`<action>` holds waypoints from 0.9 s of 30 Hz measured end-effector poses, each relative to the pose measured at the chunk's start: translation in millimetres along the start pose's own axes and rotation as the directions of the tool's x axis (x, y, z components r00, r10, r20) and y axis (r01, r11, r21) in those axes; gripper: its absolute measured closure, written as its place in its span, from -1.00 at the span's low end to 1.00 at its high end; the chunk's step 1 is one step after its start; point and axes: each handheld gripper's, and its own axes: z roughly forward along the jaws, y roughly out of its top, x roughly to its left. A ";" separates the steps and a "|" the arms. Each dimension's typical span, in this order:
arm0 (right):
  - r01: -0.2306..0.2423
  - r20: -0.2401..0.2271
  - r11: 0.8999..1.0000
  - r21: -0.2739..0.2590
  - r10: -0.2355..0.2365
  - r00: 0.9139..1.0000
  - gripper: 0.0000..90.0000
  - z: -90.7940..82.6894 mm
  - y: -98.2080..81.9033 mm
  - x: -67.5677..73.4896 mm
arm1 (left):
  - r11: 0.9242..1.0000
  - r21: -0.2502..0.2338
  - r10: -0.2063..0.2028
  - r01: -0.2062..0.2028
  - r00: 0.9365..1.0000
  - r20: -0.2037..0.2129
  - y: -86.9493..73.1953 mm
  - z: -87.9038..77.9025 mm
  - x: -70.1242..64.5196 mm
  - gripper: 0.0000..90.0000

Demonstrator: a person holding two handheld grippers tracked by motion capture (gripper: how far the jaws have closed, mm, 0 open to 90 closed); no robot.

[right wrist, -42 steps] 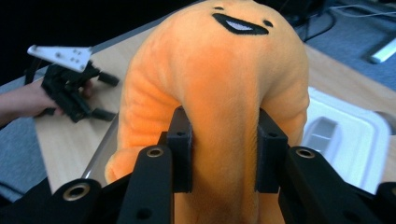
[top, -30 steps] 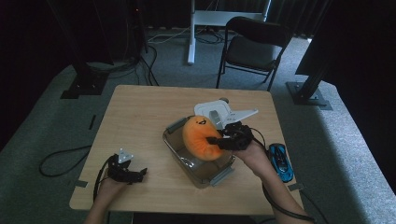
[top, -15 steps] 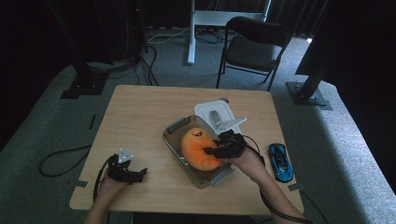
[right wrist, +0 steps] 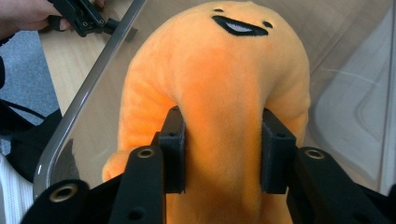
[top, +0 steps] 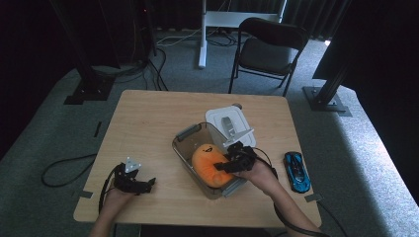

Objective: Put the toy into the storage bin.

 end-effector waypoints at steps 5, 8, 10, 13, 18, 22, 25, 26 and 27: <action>-0.004 -0.014 1.000 0.020 0.005 1.000 0.20 1.8 0.4 -1.1 | 1.000 0.000 0.001 -0.001 1.000 -0.001 0.0 0.0 0.1 -0.97; -0.014 -0.027 1.000 0.022 0.015 1.000 0.07 2.1 0.7 -2.2 | 1.000 0.000 0.002 -0.002 1.000 -0.001 0.0 0.0 0.1 -0.97; -0.023 -0.028 0.999 0.025 0.024 0.999 -0.10 2.5 0.9 -4.4 | 1.000 0.000 0.001 -0.001 1.000 0.000 0.0 0.0 0.1 -0.97; -0.030 -0.011 0.999 0.031 0.030 0.999 -0.21 2.6 1.1 -5.2 | 1.000 0.000 0.002 -0.002 1.000 0.000 0.0 0.0 0.1 -0.97; -0.040 -0.001 0.999 0.029 0.040 0.999 -0.28 2.9 0.7 -6.6 | 1.000 0.000 0.001 -0.001 1.000 0.000 0.0 -0.1 0.1 -0.97; -0.048 -0.015 0.999 0.016 0.048 0.999 -0.28 1.6 0.6 -7.2 | 1.000 0.000 0.000 0.000 1.000 0.000 0.0 -0.1 0.0 -0.97; -0.052 -0.021 0.999 -0.014 0.051 0.998 -0.34 -7.1 1.9 -7.0 | 1.000 0.003 0.000 0.000 1.000 0.001 0.1 -0.2 0.1 -0.97; -0.053 -0.015 0.998 -0.023 0.053 0.998 -0.35 -10.2 2.0 -7.6 | 1.000 0.003 0.000 0.000 1.000 0.001 0.1 -0.2 0.1 -0.97; -0.058 -0.013 0.998 -0.031 0.057 0.998 -0.39 -13.2 1.7 -8.8 | 1.000 0.002 0.000 0.000 1.000 0.001 0.0 -0.1 0.0 -0.97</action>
